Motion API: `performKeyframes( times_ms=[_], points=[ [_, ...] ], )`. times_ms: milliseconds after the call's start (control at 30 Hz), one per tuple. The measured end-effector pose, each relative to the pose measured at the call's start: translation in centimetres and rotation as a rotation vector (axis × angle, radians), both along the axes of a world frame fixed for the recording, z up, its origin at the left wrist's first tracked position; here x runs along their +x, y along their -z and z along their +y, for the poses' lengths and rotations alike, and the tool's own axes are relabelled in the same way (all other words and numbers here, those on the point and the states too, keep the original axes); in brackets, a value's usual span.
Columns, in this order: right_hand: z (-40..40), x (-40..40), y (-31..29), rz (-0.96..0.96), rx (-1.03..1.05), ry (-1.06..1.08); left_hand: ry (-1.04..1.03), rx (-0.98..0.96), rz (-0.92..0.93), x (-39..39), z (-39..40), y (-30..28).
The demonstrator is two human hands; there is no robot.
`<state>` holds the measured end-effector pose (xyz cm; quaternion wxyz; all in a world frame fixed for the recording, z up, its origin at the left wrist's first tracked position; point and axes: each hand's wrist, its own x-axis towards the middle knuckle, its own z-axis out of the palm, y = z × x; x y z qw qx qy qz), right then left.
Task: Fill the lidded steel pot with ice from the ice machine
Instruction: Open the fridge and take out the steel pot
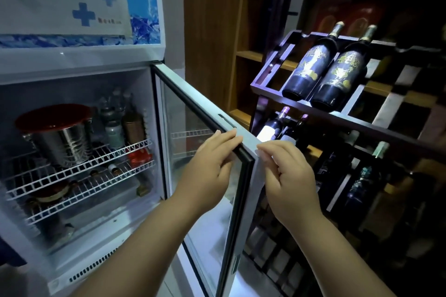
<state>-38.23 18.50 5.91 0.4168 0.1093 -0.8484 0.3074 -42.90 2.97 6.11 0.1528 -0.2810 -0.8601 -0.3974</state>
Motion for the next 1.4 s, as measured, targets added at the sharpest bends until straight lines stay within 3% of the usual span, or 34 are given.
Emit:
performKeyframes(
  times_ms=[300,633,800,1067,1400],
  points=[
    [5.5,-1.3,-0.7,-0.228,0.059,0.064,0.033,-0.100,0.012,-2.5,6.0,-0.1],
    [8.5,-3.2,-1.2,-0.275,0.101,0.124,0.058,-0.030,-0.063,-3.8,8.0,-0.5],
    [8.1,-4.2,-2.0,-0.166,0.093,0.153,0.012,-0.025,-0.030,-4.1,5.8,-0.4],
    [2.2,-6.9,-3.4,0.001,0.066,-0.020,-0.101,0.007,-0.093,-6.2,-0.1,0.1],
    [-9.7,-13.0,0.1,-0.280,-0.105,-0.234,-0.275,0.097,-0.229,-9.6,-12.5,2.0]
  ],
)
